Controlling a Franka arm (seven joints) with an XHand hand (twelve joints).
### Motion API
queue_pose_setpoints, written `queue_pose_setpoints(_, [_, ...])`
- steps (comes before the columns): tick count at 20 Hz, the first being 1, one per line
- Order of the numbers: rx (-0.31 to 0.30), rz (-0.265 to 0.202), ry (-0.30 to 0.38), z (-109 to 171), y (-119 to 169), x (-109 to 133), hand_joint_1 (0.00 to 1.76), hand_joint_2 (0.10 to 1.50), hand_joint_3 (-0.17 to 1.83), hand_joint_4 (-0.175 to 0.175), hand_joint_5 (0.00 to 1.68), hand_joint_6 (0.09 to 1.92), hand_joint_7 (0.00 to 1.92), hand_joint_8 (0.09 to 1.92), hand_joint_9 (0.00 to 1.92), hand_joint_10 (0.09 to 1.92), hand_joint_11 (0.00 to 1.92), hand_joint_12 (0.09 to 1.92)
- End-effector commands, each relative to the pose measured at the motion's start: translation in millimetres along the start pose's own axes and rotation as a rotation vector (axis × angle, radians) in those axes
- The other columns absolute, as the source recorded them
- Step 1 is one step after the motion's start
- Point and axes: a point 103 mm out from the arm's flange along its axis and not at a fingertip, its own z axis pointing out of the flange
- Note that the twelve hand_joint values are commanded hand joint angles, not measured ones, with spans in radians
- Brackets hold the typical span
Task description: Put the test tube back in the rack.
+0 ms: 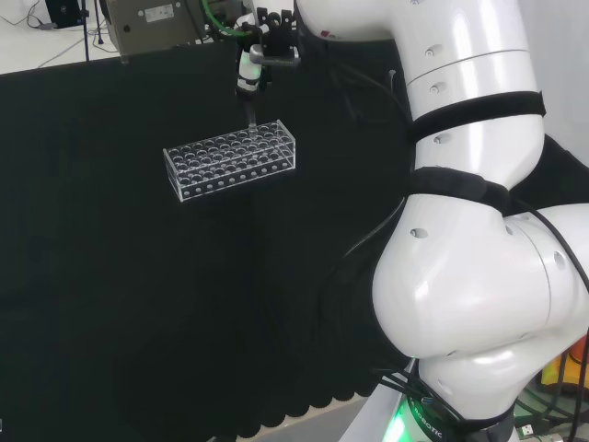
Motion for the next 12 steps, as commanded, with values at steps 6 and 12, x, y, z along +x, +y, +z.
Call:
queue_pose_setpoints(6, [0.028, -0.002, 0.013, 14.6, 12.2, -3.8, 1.44, 0.56, 0.73, -0.175, 1.35, 0.39, 1.45, 0.71, 1.55, 0.09, 0.91, 1.17])
queue_pose_setpoints(12, [0.037, -0.009, 0.021, 37.9, 29.5, -1.1, 1.44, 0.56, 0.73, -0.175, 1.35, 0.39, 1.45, 0.71, 1.55, 0.09, 0.91, 1.17])
